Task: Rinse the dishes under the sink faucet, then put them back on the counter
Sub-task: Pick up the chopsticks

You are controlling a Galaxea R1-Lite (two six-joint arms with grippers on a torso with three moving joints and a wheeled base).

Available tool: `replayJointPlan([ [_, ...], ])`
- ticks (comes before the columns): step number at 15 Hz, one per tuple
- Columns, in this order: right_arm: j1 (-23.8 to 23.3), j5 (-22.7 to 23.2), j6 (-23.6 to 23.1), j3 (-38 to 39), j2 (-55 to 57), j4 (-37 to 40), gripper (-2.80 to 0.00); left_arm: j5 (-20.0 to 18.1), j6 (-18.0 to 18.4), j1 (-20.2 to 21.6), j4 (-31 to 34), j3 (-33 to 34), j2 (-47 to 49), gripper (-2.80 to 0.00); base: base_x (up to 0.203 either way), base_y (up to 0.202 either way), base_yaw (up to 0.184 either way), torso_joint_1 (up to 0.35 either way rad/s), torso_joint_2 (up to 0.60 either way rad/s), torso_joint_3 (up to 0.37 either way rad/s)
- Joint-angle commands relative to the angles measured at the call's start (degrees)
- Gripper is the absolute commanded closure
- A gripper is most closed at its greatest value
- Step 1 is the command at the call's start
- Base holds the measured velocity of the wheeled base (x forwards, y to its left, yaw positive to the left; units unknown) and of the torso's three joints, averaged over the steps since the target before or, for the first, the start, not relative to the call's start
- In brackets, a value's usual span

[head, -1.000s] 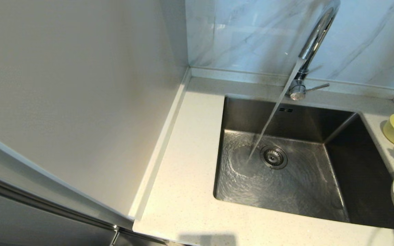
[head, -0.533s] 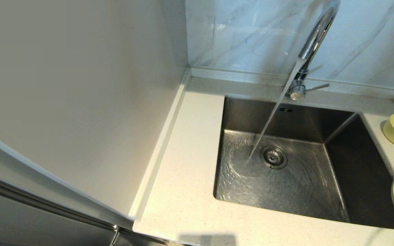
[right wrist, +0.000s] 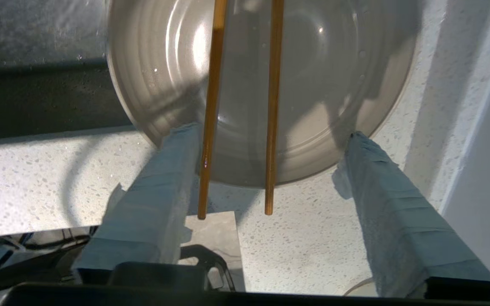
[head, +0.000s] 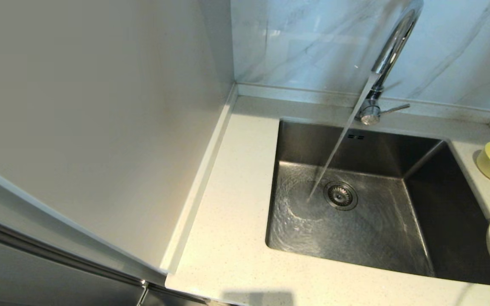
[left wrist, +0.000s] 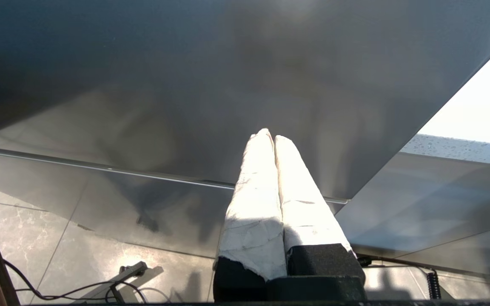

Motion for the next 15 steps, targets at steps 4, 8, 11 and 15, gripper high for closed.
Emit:
replayJointPlan([
  [4, 1.21, 0.13, -1.02, 2.00, 2.37, -1.29, -2.80, 0.02, 0.00, 0.00, 0.04, 0.00, 0.00, 0.00, 0.000, 0.000, 0.000, 0.000, 0.00, 0.000],
  [8, 3.61, -0.13, -1.09, 4.48, 3.53, -6.44, -2.80, 0.02, 0.00, 0.00, 0.04, 0.00, 0.00, 0.00, 0.000, 0.000, 0.000, 0.000, 0.00, 0.000],
  [11, 4.45, -0.31, -1.11, 6.35, 4.11, -8.65, -2.80, 0.02, 0.00, 0.00, 0.04, 0.00, 0.00, 0.00, 0.000, 0.000, 0.000, 0.000, 0.00, 0.000],
  [15, 4.89, -0.31, -1.02, 6.28, 6.36, -9.11, -2.80, 0.02, 0.00, 0.00, 0.04, 0.00, 0.00, 0.00, 0.000, 0.000, 0.000, 0.000, 0.00, 0.000],
])
